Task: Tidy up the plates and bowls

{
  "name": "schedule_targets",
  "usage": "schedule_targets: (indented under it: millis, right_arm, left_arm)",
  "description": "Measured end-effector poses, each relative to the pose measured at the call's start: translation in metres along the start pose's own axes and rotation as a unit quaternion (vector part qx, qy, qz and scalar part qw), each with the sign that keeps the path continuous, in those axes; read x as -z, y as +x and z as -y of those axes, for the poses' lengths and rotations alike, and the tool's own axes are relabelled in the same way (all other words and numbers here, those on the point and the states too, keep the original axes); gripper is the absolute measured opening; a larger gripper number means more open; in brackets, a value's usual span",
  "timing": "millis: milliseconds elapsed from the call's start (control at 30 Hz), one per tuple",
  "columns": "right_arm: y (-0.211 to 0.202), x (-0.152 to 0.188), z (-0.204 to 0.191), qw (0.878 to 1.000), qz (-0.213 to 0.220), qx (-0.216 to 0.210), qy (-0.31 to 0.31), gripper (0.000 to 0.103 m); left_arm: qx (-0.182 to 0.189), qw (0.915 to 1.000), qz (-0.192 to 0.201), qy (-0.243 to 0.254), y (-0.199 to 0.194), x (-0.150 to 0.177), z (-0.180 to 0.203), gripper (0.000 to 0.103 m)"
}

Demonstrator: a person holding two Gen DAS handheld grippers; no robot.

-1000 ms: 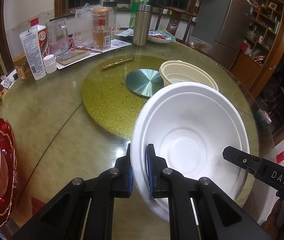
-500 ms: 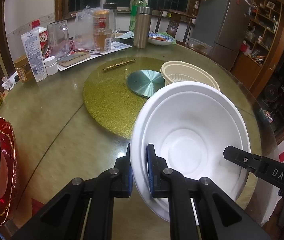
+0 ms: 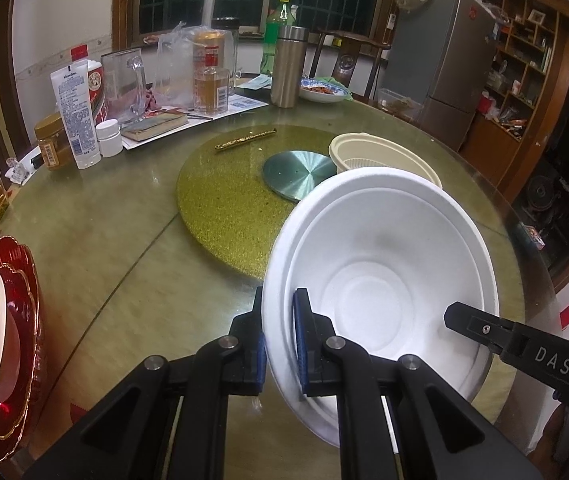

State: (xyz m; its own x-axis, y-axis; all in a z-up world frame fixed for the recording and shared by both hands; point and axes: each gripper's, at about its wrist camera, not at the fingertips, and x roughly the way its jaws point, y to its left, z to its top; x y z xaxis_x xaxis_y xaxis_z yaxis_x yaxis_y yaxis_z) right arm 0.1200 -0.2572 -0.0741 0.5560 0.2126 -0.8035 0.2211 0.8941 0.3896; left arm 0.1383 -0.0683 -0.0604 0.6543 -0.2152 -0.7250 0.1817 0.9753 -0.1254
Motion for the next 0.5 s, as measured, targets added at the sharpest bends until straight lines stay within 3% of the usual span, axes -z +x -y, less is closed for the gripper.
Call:
schedule_targets:
  millis: [500]
  right_arm:
    - [-0.0098,0.0059,-0.0112,0.998,0.008,0.068,-0.009,0.009]
  left_arm:
    - [0.041,0.9991,0.000,-0.005,-0.0022,0.0037,-0.0047,0.010]
